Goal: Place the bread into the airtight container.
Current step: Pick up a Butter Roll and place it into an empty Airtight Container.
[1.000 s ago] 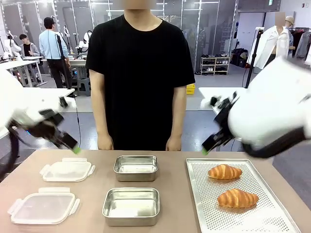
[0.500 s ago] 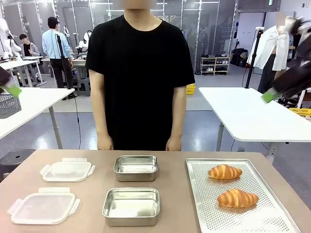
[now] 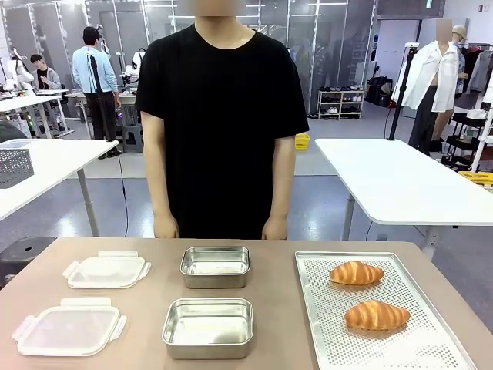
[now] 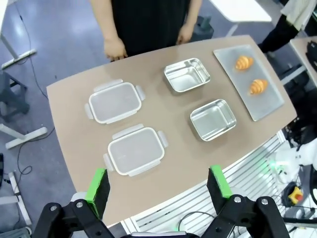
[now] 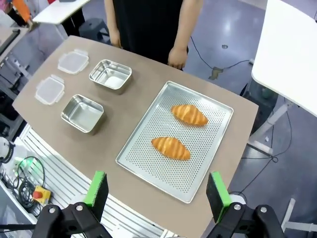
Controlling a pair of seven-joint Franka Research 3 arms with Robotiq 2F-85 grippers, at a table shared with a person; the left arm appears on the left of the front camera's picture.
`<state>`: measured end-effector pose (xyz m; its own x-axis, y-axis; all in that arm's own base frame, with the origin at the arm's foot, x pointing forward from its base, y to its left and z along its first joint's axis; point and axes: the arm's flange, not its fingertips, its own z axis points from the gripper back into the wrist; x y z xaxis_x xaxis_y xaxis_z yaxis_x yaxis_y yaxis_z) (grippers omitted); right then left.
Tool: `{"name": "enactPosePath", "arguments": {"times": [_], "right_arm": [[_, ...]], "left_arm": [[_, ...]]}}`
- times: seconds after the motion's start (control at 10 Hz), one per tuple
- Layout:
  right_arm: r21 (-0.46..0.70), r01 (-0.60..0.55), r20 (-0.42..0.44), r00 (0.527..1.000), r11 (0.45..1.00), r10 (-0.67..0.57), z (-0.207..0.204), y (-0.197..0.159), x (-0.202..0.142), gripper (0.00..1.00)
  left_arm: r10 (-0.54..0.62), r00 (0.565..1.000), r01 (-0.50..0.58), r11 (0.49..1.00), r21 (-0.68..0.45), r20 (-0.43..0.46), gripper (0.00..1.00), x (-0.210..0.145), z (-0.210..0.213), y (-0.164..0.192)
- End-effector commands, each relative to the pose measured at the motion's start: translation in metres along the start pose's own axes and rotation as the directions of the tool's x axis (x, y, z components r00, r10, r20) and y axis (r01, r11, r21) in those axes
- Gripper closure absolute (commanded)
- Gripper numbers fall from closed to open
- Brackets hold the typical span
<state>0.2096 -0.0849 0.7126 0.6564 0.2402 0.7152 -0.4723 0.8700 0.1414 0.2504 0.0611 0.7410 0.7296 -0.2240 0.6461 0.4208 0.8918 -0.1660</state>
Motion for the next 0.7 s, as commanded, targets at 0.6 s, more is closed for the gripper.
{"name": "enactPosePath", "arguments": {"times": [0.6], "right_arm": [[0.005, -0.009, 0.013, 1.000, 1.000, 0.009, 0.007, -0.002, 0.000, 0.00]], "left_arm": [[0.021, 1.000, -0.020, 1.000, -0.007, 0.012, 0.00, -0.009, 0.001, 0.003]]}}
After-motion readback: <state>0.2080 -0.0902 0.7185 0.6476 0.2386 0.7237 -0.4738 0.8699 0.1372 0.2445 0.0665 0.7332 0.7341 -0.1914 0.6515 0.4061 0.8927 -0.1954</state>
